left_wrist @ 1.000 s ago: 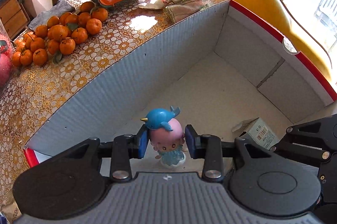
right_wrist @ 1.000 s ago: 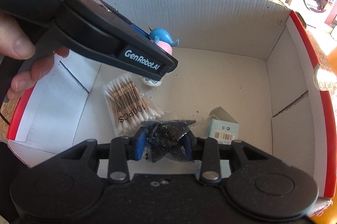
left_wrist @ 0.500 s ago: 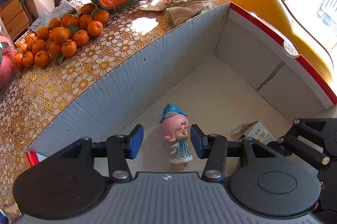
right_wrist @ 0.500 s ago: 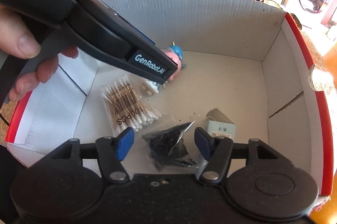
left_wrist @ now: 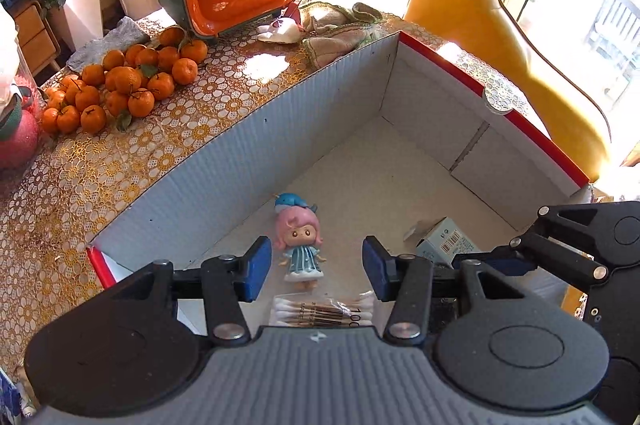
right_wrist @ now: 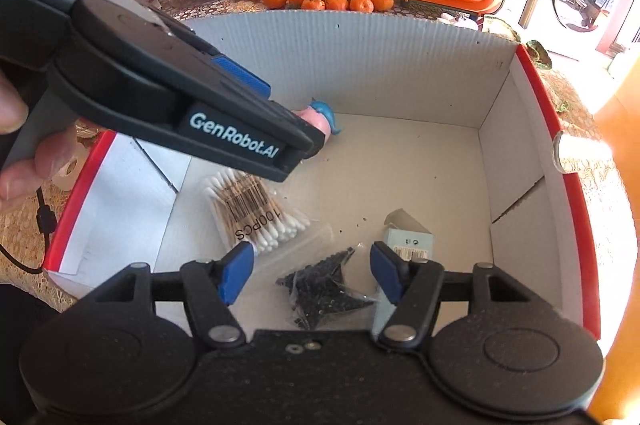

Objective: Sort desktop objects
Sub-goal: 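Lower the doll and dark bag into the shoebox and open both tools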

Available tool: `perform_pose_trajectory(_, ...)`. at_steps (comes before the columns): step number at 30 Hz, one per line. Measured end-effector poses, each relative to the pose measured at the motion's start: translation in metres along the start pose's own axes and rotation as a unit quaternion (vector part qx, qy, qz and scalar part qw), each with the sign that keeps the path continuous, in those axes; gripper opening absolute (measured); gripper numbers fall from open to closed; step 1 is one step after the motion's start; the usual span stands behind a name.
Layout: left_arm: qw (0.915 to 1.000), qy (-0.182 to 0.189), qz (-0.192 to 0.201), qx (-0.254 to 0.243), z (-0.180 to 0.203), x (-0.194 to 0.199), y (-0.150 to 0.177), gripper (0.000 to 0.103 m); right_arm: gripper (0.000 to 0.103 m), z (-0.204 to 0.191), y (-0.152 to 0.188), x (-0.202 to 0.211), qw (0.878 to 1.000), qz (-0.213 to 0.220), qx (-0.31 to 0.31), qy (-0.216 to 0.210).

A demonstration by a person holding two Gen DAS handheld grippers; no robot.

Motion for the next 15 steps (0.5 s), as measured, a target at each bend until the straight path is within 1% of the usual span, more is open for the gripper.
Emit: perform_pose_trajectory(15,0.9996,-0.006,0.026,0.004,-0.008,0.061,0.018,0.049,0.064,-0.024,0.005,0.048,0.999,0.033,0.007,0.014)
Point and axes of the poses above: each gripper's, at about its wrist camera, not at the fingertips, and x roughly against the way its jaws point, z to its right, y to its underside, the point moved 5 cm from there along -x, roughly the way its jaws point, and after that the axes turned 14 degrees about -y, right-handed, at the moved point
